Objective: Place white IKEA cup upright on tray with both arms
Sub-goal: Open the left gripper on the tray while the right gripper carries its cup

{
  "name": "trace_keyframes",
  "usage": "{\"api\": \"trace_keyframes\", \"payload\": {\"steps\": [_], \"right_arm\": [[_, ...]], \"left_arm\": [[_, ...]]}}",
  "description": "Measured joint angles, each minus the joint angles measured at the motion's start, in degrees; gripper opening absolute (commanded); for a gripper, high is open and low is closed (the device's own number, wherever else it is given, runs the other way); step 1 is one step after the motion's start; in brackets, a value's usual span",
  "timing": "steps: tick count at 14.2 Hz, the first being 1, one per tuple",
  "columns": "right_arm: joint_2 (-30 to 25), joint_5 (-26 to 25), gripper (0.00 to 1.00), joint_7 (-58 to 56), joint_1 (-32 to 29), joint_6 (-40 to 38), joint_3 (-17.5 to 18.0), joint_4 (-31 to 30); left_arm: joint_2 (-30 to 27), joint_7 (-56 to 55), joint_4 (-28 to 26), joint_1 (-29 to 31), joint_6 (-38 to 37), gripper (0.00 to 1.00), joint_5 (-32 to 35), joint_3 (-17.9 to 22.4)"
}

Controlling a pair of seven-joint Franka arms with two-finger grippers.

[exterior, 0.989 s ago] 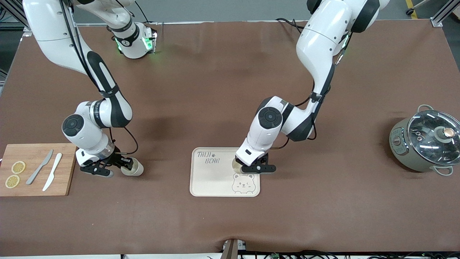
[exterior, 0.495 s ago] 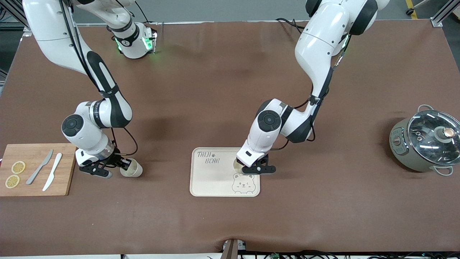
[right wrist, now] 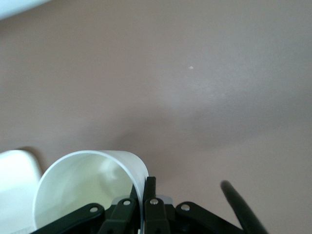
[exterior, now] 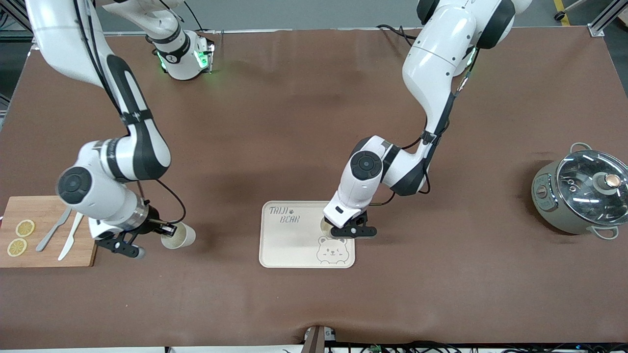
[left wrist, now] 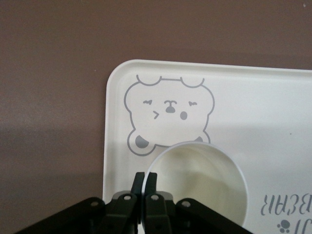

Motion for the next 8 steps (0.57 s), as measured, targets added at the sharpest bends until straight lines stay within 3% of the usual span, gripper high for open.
{"api": "trace_keyframes", "payload": {"steps": [1, 2, 3, 8], "right_arm": [[-0.31, 0.35, 0.0, 2.12, 0.65, -2.59, 0.11, 2.89], [-0.4, 1.0, 0.0, 4.11, 1.48, -3.51, 0.21, 4.45], [-0.23, 1.35, 0.0, 6.39, 2.65, -3.32, 0.27, 5.12], [6.93, 1.43, 0.0, 19.53, 10.55, 6.78, 0.34, 9.37]], "left_arm": [[0.02, 0.0, 0.0, 0.0, 0.0, 0.16, 0.01, 0.01], [0.06, 0.0, 0.0, 0.0, 0.0, 0.93, 0.06, 0.03], [0.08, 0.0, -0.01, 0.0, 0.0, 1.0, 0.2, 0.04], [0.05, -0.44, 0.29, 0.03, 0.0, 1.0, 1.77, 0.96]]}}
